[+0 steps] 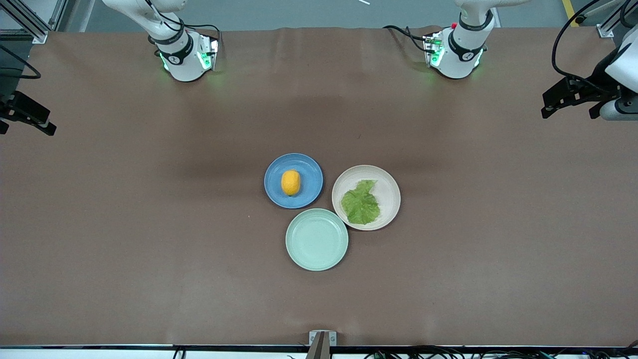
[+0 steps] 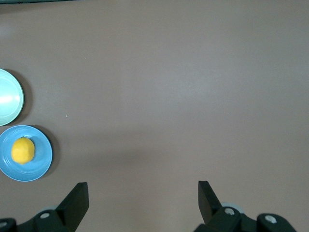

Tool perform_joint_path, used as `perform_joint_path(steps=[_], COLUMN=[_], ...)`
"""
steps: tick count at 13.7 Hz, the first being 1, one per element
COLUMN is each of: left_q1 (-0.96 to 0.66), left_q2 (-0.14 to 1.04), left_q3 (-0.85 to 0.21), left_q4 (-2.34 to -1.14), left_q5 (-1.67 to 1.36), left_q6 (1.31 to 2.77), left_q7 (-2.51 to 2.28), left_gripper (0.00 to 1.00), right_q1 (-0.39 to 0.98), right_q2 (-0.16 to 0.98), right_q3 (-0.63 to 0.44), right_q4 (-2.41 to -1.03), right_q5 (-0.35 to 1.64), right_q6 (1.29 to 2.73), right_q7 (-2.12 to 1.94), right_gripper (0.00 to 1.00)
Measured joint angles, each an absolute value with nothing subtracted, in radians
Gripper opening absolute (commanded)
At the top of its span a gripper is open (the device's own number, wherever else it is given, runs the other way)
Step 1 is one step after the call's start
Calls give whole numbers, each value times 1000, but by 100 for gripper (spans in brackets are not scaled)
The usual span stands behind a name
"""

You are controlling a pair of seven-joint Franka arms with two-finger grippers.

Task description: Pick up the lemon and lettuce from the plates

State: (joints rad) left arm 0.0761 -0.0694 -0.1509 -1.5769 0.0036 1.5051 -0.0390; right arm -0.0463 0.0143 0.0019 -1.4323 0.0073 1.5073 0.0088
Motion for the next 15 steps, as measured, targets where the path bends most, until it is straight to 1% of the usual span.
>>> perform_joint_path(steps=[4, 7, 9, 12, 13, 15], left_q1=[77, 80, 78, 63, 52, 19], left_q2=[-61, -19, 36, 134, 167, 223], left_q3=[-150, -144, -144, -169, -180, -195], left_q4=[-1572, -1553, -1553, -1556, -1563, -1604], left_q5=[4, 4, 4, -16, -24, -26], left_q6=[1505, 1505, 1506, 1521, 1550, 1652], left_q7=[-39, -39, -39, -92, -135, -227], left_gripper=[100, 100, 100, 100, 100, 100], right_q1=[-46, -46, -31, 54, 85, 139], right_q2=[14, 15, 27, 90, 119, 171], right_q3=[2, 2, 4, 7, 8, 9], right_q4=[-1432, -1432, -1433, -1434, -1435, -1445], right_q5=[7, 8, 10, 11, 11, 12], right_q6=[1507, 1507, 1507, 1535, 1554, 1566], right_q7=[9, 9, 9, 11, 14, 14], right_gripper=[100, 100, 100, 100, 100, 100])
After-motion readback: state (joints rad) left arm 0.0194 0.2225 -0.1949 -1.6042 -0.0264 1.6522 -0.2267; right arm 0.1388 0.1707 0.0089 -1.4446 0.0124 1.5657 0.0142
